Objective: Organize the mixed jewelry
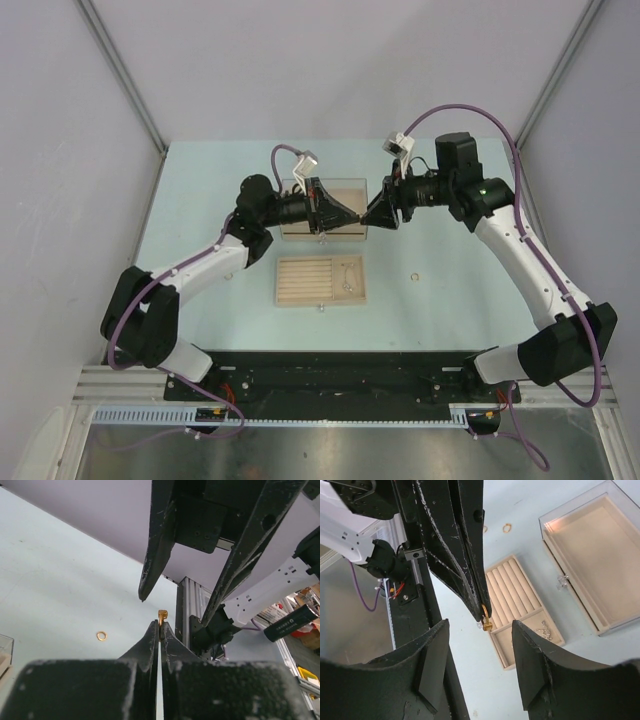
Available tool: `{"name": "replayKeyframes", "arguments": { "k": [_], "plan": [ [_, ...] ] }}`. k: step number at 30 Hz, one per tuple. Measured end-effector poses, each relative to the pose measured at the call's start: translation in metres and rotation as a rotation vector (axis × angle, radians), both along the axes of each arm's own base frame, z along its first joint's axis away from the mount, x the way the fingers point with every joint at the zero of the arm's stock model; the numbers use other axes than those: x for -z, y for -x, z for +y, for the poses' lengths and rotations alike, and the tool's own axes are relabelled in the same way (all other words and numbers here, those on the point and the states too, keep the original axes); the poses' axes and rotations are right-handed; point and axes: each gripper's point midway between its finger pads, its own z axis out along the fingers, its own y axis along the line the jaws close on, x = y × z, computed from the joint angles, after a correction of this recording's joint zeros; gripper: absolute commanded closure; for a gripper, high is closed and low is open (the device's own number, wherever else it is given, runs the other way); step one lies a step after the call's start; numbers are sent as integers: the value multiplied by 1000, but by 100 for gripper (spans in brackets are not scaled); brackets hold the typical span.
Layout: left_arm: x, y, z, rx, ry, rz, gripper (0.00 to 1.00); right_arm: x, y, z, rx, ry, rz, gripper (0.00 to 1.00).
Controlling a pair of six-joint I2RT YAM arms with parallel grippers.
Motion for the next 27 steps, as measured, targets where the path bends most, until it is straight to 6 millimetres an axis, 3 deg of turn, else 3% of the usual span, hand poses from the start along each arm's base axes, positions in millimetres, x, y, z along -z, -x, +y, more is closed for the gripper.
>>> {"name": "replayKeyframes", "arguments": {
  "k": [7, 15, 27],
  "plan": [
    [-5, 8, 0, 36, 27, -3, 100, -1, 8, 2, -45, -16, 5, 47],
    [-6, 10, 1, 42, 39, -9, 100, -1, 11, 3, -65, -23, 7, 62],
    [-9, 11, 1, 42, 46, -13, 100, 1, 15, 7, -82, -18, 9, 67]
  ]
}}
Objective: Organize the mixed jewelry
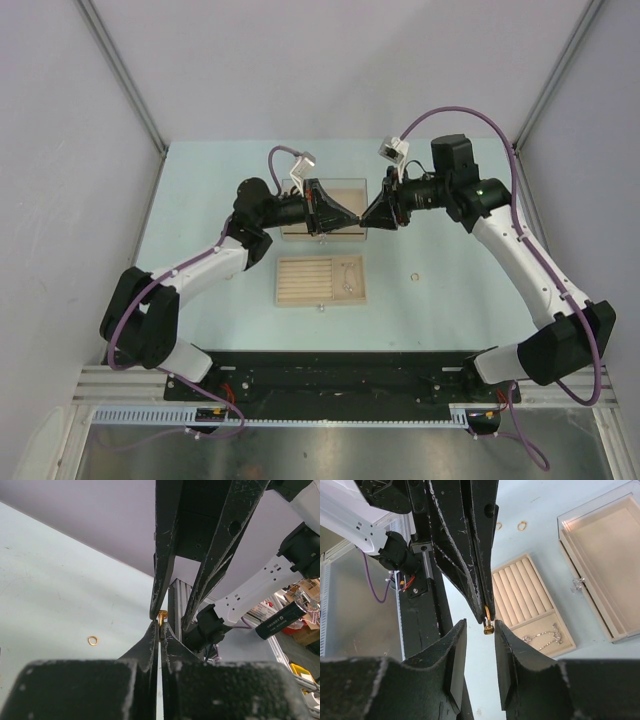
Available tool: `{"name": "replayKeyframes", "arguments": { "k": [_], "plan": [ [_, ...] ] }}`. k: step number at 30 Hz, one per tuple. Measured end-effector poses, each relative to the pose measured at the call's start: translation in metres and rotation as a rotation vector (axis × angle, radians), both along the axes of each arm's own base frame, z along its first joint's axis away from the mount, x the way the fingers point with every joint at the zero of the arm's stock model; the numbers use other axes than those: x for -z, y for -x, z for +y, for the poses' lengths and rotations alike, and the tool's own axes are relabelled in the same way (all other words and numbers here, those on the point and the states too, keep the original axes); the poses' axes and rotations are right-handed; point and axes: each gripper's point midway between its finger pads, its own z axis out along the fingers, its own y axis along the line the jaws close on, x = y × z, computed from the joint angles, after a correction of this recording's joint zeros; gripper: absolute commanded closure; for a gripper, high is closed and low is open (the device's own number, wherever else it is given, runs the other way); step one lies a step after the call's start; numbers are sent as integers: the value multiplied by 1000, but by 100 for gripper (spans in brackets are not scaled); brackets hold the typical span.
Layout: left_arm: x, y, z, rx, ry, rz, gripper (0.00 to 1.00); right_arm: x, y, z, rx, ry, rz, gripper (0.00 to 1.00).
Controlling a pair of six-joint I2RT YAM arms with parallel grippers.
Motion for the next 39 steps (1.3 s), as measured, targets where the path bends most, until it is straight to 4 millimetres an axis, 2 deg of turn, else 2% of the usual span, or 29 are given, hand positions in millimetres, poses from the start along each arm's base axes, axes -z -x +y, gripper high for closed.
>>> {"name": "replayKeyframes", "arguments": {
  "k": [22, 39],
  "plan": [
    [5, 1, 1, 0, -5, 17, 100, 4, -2, 2, 8, 16, -7, 73],
    [-1, 5, 3, 0, 3, 2, 100, 4, -3, 1, 11, 17, -6, 81]
  ]
}}
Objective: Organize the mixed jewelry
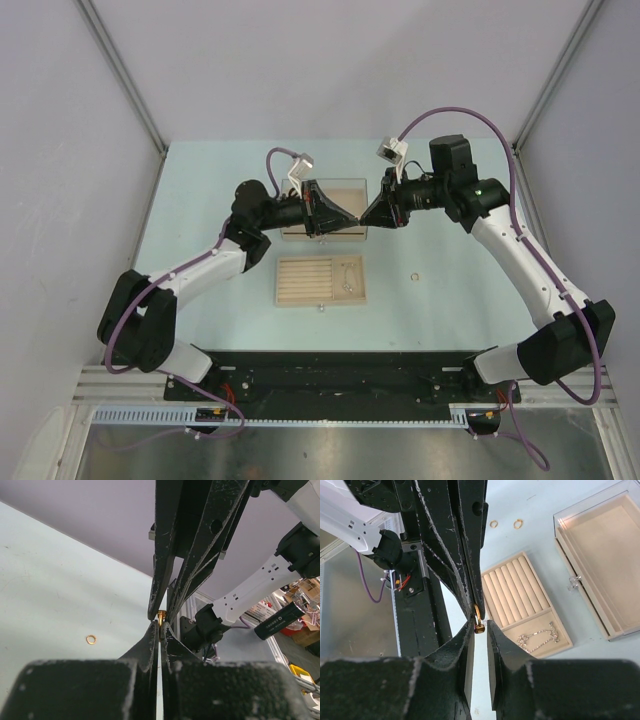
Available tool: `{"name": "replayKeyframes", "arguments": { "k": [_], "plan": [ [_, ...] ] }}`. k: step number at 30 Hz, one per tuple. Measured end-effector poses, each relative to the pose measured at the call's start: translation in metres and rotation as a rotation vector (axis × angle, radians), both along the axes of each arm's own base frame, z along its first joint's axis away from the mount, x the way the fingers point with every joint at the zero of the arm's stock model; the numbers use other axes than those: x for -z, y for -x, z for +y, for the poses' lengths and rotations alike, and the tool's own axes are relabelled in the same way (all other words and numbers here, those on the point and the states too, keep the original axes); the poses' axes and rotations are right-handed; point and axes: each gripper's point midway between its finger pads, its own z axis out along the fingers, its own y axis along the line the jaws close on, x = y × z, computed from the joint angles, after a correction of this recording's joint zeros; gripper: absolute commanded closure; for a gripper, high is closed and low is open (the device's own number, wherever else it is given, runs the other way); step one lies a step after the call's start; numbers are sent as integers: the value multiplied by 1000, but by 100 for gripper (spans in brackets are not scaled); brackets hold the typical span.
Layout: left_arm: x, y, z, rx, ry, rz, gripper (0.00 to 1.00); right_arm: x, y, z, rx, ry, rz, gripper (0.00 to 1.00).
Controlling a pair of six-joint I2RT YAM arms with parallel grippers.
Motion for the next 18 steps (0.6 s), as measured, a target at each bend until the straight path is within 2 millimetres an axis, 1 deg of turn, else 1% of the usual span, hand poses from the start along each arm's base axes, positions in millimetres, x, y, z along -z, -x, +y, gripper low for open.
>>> {"name": "replayKeyframes", "arguments": {
  "k": [6, 11, 14, 16, 17, 18],
  "plan": [
    [1, -1, 0, -4, 0, 2, 100, 0, 0, 0, 1, 0, 1, 87],
    [1, -1, 0, -4, -1, 2, 100, 0, 1, 1, -2, 2, 0, 90],
    [1, -1, 0, -4, -1, 3, 100, 0, 1, 2, -2, 3, -1, 94],
    [1, -1, 0, -4, -1, 3, 100, 1, 1, 2, -2, 4, -1, 99],
    [1, -1, 0, -4, -1, 2, 100, 1, 1, 2, -1, 5, -1, 100],
    [1, -1, 0, -4, -1, 3, 97, 1, 1, 2, -1, 5, -1, 100]
  ]
}}
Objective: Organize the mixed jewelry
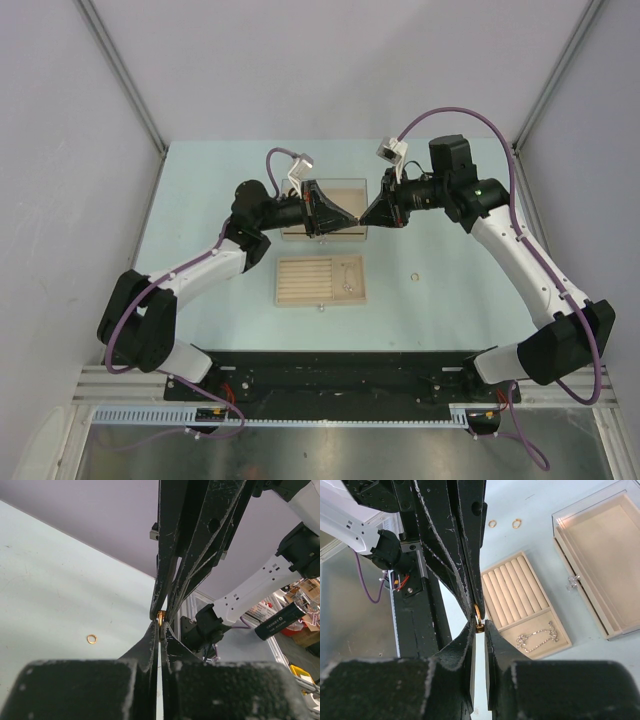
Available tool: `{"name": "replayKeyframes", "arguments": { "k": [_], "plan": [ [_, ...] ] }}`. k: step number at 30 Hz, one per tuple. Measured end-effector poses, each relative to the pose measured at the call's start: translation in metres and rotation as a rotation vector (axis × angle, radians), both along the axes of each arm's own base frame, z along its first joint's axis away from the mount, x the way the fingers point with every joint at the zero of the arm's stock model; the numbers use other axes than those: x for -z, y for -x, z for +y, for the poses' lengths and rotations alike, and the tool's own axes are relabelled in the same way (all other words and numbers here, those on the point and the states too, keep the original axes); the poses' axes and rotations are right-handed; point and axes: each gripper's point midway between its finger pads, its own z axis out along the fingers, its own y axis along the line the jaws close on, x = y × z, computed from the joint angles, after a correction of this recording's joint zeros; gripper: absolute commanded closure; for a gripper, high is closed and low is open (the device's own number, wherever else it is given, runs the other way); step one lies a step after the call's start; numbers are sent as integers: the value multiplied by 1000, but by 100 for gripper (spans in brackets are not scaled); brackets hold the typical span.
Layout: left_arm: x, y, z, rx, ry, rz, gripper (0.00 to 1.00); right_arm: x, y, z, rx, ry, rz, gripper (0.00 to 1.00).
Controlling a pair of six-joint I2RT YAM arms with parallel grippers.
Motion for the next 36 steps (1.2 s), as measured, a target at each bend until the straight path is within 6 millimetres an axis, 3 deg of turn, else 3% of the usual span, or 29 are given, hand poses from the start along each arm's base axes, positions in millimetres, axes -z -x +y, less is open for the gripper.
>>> {"name": "replayKeyframes", "arguments": {
  "k": [8, 16, 21, 25, 29, 36],
  "plan": [
    [5, -4, -1, -26, -16, 10, 57, 1, -2, -1, 14, 10, -5, 100],
    [7, -9, 6, -77, -39, -5, 41, 6, -8, -6, 54, 44, -24, 100],
    [0, -20, 28, -153, -36, -33, 29, 13, -13, -9, 101, 98, -45, 100],
    [-4, -47, 62, -287, -48, -32, 20, 22, -12, 0, 119, 169, -90, 100],
    [7, -83, 107, -454, -91, 8, 14, 39, -5, 21, 103, 266, -152, 100],
    [53, -134, 201, -716, -184, 177, 7, 105, -10, 58, 74, 498, -235, 100]
  ]
}}
